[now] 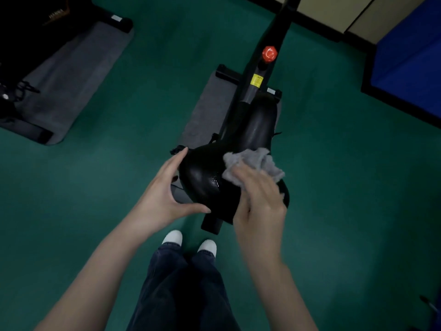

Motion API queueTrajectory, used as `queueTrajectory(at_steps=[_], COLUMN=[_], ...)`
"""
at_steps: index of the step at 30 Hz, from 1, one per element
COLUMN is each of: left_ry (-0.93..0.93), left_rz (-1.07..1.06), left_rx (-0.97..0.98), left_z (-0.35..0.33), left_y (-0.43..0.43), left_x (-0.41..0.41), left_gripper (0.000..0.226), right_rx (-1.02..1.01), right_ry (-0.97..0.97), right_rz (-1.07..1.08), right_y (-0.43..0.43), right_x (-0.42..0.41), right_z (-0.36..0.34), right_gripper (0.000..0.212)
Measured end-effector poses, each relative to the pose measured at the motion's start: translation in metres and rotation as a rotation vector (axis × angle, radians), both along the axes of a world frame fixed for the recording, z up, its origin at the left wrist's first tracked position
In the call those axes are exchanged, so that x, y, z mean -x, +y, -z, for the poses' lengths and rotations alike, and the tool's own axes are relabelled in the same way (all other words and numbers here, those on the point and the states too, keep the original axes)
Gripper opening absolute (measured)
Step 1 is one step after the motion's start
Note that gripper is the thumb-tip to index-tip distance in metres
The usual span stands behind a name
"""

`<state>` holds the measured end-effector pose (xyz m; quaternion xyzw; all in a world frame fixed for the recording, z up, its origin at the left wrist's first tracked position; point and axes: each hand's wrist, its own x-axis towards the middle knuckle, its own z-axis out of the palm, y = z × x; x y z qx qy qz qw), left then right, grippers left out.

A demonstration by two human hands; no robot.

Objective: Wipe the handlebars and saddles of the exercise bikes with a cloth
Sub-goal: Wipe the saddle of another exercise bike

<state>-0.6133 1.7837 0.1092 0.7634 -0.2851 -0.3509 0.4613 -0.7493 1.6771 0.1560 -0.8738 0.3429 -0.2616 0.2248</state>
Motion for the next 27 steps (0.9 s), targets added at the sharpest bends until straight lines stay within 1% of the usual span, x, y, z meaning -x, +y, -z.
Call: queueTrajectory(at_steps=[3, 5, 6, 8, 10, 11, 13, 16, 19, 21, 23, 25, 27], left_ry=[0.000, 0.002, 0.002, 0.006, 0.023, 0.030, 0.035, 0.025, 0.020, 0.041, 0.066, 0.091, 0.100], left_rz=[0.005, 0.008, 0.010, 0.004, -0.005, -0.009, -0.024, -0.035, -0.037, -0.036, -0.047, -0.072, -0.100], left_rx=[-0.001, 0.000, 0.001, 0.005, 0.014, 0.021, 0.036, 0.038, 0.032, 0.024, 0.008, -0.005, -0.007], left_z=[0.001, 0.002, 0.002, 0.003, 0.004, 0.004, 0.004, 0.002, 0.000, 0.000, 0.002, 0.004, 0.006], left_y=[0.000, 0.000, 0.000, 0.001, 0.002, 0.002, 0.003, 0.002, 0.003, 0.002, 0.003, 0.004, 0.004], left_x=[0.001, 0.001, 0.001, 0.001, 0.002, 0.003, 0.005, 0.006, 0.006, 0.007, 0.008, 0.010, 0.012], left_gripper=[0.124, 0.123, 0.123, 0.123, 0.123, 0.123, 0.123, 0.121, 0.120, 0.122, 0.125, 0.127, 0.128], right_rx=[0.037, 0.037, 0.027, -0.050, -0.138, -0.154, -0.145, -0.068, -0.049, -0.009, 0.020, 0.020, 0.005], right_ry=[0.036, 0.029, 0.005, -0.088, -0.159, -0.169, -0.115, 0.028, 0.073, 0.081, 0.082, 0.066, 0.069], right_rz=[-0.248, -0.280, -0.232, -0.067, 0.067, 0.078, -0.022, -0.284, -0.469, -0.542, -0.505, -0.362, -0.235], right_y=[-0.004, -0.016, -0.022, -0.031, -0.032, -0.030, -0.022, -0.011, -0.015, -0.021, -0.027, -0.031, -0.033], right_x=[0.033, 0.046, 0.048, 0.036, 0.012, -0.002, -0.029, -0.042, -0.016, 0.009, 0.020, 0.012, -0.014], right_z=[0.006, 0.007, 0.007, 0.006, 0.001, -0.001, -0.005, -0.009, -0.009, -0.008, -0.007, -0.006, -0.008], right_gripper=[0.047, 0.044, 0.039, 0.028, 0.026, 0.027, 0.029, 0.032, 0.033, 0.033, 0.033, 0.035, 0.039])
